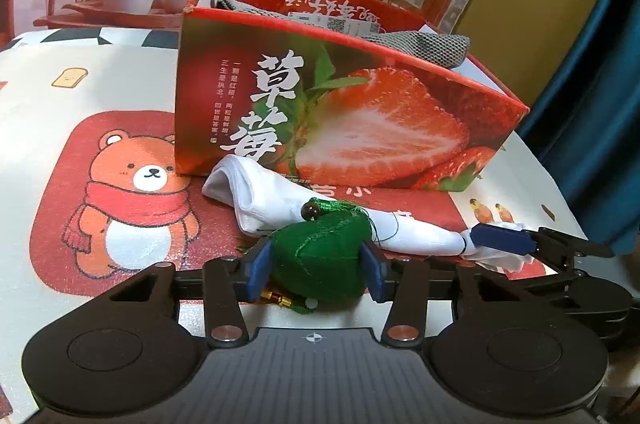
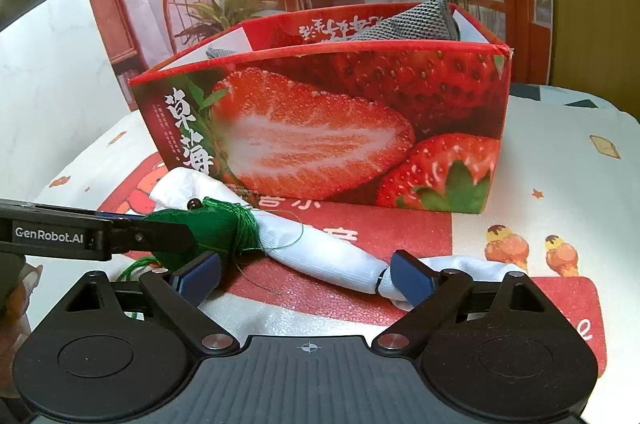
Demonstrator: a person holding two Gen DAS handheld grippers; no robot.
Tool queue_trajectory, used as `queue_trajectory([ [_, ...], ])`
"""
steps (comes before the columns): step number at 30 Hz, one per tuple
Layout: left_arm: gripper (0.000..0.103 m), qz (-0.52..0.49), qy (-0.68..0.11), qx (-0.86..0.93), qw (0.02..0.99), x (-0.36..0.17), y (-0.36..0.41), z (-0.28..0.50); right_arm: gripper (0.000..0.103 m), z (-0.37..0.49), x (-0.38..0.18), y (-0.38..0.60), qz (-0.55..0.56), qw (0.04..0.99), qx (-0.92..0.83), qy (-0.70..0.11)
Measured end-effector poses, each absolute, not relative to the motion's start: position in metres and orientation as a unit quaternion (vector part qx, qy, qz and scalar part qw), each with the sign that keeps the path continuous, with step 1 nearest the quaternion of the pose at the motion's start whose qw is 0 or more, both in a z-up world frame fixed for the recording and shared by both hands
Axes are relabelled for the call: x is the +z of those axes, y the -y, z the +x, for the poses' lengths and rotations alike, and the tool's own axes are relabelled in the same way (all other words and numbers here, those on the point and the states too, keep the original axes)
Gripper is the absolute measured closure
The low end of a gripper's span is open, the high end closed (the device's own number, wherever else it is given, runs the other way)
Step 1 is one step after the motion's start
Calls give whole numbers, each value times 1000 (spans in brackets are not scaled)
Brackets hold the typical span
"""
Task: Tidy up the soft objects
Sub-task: 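Move both grippers down to the green tasseled pouch and close on it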
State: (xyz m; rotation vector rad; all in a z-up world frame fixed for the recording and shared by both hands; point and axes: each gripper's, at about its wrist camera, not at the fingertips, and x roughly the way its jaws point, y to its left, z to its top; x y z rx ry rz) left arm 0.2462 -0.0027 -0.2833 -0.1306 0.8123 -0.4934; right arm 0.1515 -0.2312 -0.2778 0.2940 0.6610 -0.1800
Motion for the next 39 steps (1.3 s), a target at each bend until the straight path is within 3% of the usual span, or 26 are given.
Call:
queue_trajectory([
  [22, 59, -70, -380, -216, 897, -279, -9, 249, 17, 153, -277, 230, 135, 933, -90, -320],
  [31, 59, -68, -387, -235, 889, -282, -2, 249, 28, 154, -275, 226, 128, 935, -73, -323],
  [39, 60, -91, -405, -265, 870, -284, 6, 252, 32, 157, -277, 218, 122, 935, -51, -330],
])
